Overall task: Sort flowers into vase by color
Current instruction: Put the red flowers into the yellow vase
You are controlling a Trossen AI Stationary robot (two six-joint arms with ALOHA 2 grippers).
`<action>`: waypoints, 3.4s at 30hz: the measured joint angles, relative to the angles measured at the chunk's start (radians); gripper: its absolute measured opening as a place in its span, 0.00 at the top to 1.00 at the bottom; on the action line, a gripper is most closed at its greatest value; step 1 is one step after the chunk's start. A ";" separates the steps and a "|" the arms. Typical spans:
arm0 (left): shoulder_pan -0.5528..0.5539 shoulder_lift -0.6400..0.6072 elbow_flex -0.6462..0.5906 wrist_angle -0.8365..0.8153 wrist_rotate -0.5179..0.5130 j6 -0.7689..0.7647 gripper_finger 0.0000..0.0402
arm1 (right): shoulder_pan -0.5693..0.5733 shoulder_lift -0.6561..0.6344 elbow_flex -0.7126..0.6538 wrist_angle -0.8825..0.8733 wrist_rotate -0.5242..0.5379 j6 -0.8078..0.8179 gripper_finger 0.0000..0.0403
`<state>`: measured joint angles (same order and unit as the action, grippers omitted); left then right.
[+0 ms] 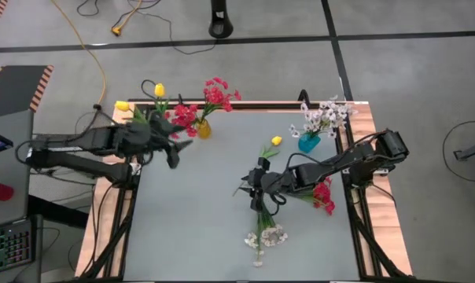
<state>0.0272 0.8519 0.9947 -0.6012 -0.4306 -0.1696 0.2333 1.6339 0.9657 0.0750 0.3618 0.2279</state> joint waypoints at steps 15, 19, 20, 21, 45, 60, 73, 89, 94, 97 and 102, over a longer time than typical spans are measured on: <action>-0.246 0.339 -0.001 0.293 -0.020 0.095 0.43 | 0.075 -0.197 0.002 -0.293 -0.001 0.003 0.54; -0.261 0.405 -0.001 0.333 -0.020 0.096 0.43 | 0.109 -0.201 0.002 -0.402 -0.002 0.032 0.54; -0.264 0.419 -0.001 0.343 -0.020 0.096 0.43 | 0.116 -0.194 0.002 -0.431 -0.002 0.056 0.54; -0.264 0.432 -0.001 0.341 -0.020 0.096 0.43 | 0.122 -0.190 0.002 -0.455 -0.002 0.080 0.54; -0.264 0.555 -0.001 0.385 0.006 0.095 0.43 | 0.068 0.058 -0.005 -0.916 -0.116 0.332 0.54; -0.264 0.555 -0.001 0.383 0.007 0.095 0.43 | 0.021 0.071 -0.019 -0.906 -0.255 0.318 0.84; -0.263 0.555 -0.001 0.383 0.021 0.003 0.43 | 0.046 0.073 0.131 -0.919 -0.258 0.125 0.87; -0.263 0.555 -0.001 0.383 0.282 -0.237 0.43 | 0.183 0.071 0.284 -0.869 0.077 -0.499 0.88; -0.263 0.555 -0.001 0.383 0.291 -0.299 0.43 | 0.232 0.071 0.284 -0.781 0.221 -0.733 0.88; -0.261 0.555 -0.001 0.383 0.288 -0.345 0.43 | 0.255 0.071 0.284 -0.701 0.285 -0.890 0.88; -0.261 0.555 -0.001 0.384 0.244 -0.442 0.43 | 0.278 0.071 0.284 -0.529 0.323 -1.137 0.88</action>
<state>-0.2340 1.4067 0.9936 -0.2175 -0.1862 -0.6115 0.5115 1.7050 1.2499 -0.4541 0.6849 -0.9095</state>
